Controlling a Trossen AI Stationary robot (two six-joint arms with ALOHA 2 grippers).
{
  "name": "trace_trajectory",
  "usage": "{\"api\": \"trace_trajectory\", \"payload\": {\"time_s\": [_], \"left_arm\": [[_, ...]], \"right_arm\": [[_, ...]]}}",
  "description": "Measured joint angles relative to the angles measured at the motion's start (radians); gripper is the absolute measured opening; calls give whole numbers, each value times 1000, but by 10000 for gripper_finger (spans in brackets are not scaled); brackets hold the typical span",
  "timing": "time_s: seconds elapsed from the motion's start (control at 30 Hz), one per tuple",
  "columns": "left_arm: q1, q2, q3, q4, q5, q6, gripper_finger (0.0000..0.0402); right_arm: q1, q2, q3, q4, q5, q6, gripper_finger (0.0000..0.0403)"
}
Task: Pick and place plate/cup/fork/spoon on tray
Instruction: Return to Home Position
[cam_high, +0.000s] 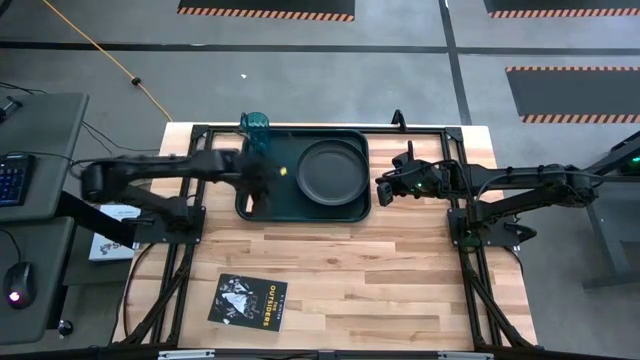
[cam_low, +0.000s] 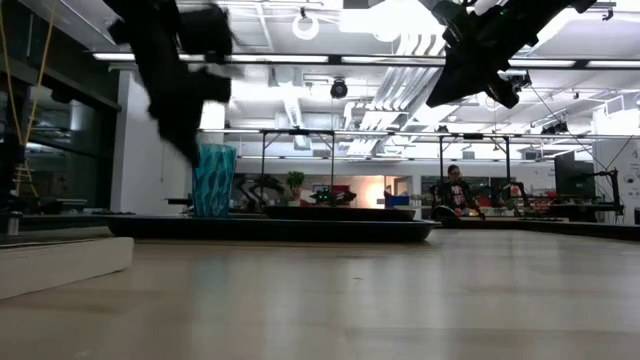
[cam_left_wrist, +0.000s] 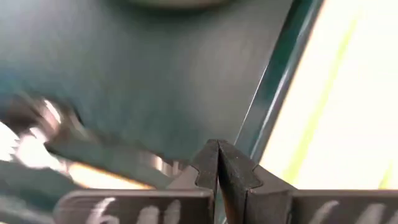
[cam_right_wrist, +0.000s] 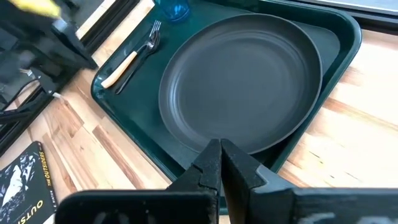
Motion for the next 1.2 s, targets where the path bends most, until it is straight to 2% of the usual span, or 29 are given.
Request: {"api": "trace_trajectory", "payload": {"time_s": [0.1, 0.23, 0.33, 0.47, 0.87, 1.0, 1.2], "left_arm": [[13, -137, 13, 97, 8, -19, 0], [20, -312, 10, 312, 8, -92, 0], [20, -401, 0, 429, 1, -132, 0], [14, -473, 0, 501, 1, -161, 0], [2, -503, -2, 554, 0, -169, 0], [3, -503, -3, 585, 54, -145, 0], [3, -521, -164, 901, 120, -191, 0]], "right_arm": [[0, 0, 0, 10, 12, 0, 0], [-2, 0, 0, 53, 26, -6, 0], [-2, 0, 0, 83, 25, -32, 0], [-2, 0, 0, 104, 20, -71, 0], [-2, 0, 0, 127, 18, -88, 0], [-2, 0, 0, 127, 16, -96, 0], [-2, -2, 0, 127, -47, -235, 0]]}}
